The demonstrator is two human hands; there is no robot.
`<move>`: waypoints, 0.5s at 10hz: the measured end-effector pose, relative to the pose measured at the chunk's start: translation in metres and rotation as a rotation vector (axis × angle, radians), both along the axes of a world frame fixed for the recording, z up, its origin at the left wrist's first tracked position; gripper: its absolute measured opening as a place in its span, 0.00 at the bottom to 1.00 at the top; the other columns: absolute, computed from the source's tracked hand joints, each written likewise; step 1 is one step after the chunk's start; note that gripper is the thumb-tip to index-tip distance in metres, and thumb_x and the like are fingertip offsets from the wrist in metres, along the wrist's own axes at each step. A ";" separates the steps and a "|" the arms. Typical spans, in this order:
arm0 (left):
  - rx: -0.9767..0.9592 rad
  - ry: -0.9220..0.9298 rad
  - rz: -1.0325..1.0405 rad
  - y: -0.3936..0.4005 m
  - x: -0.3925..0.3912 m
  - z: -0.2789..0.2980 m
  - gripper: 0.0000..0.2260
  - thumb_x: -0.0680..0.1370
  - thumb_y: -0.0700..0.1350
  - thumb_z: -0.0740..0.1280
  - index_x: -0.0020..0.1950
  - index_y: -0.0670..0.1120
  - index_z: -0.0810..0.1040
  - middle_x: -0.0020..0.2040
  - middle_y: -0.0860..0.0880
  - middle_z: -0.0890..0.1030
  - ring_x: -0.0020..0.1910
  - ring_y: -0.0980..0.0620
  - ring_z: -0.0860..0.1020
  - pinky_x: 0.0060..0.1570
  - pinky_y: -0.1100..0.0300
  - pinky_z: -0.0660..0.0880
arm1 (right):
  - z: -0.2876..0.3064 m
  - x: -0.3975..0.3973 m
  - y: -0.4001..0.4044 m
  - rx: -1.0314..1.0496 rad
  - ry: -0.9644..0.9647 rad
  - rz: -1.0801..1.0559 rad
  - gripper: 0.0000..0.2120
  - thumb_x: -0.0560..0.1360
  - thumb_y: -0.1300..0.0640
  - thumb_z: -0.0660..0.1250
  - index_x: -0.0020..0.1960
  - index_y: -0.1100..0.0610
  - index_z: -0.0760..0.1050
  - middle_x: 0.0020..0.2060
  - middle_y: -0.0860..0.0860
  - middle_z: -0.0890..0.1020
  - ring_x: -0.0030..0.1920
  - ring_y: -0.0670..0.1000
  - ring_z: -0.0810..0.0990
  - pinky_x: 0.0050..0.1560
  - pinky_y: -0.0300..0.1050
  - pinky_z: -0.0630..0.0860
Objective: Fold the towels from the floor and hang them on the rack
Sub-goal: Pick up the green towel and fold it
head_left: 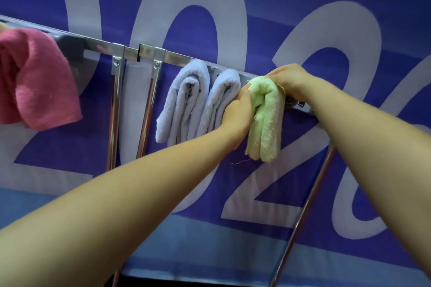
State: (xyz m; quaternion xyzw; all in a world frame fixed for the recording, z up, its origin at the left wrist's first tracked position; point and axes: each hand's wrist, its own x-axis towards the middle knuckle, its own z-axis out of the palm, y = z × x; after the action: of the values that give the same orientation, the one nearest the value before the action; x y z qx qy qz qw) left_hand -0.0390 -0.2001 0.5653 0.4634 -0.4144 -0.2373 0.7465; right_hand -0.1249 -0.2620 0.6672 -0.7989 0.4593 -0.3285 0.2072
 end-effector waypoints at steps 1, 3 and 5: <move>0.045 0.061 -0.040 0.012 0.002 0.001 0.17 0.81 0.54 0.60 0.47 0.45 0.83 0.41 0.47 0.84 0.47 0.49 0.82 0.57 0.50 0.78 | -0.006 -0.003 0.005 -0.053 -0.090 0.048 0.04 0.71 0.61 0.69 0.41 0.53 0.81 0.36 0.51 0.80 0.36 0.51 0.77 0.32 0.39 0.75; 0.203 -0.024 0.025 0.022 -0.024 0.005 0.19 0.84 0.48 0.52 0.47 0.39 0.76 0.41 0.44 0.79 0.45 0.50 0.77 0.52 0.60 0.72 | -0.035 0.000 0.015 0.042 -0.392 0.053 0.12 0.78 0.50 0.62 0.39 0.56 0.75 0.36 0.50 0.78 0.38 0.50 0.77 0.37 0.41 0.72; 0.832 -0.882 -0.015 0.021 -0.051 0.010 0.18 0.77 0.35 0.58 0.30 0.30 0.78 0.25 0.39 0.78 0.36 0.48 0.77 0.54 0.62 0.74 | -0.065 -0.002 0.019 0.216 -0.566 0.153 0.10 0.78 0.51 0.62 0.52 0.54 0.79 0.36 0.50 0.84 0.33 0.46 0.83 0.27 0.34 0.74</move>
State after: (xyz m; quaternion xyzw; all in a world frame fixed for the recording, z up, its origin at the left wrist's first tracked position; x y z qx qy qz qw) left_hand -0.0896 -0.1793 0.5754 0.7680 -0.5604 -0.1705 0.2589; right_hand -0.1270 -0.2432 0.6019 -0.6812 0.3543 -0.4706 0.4347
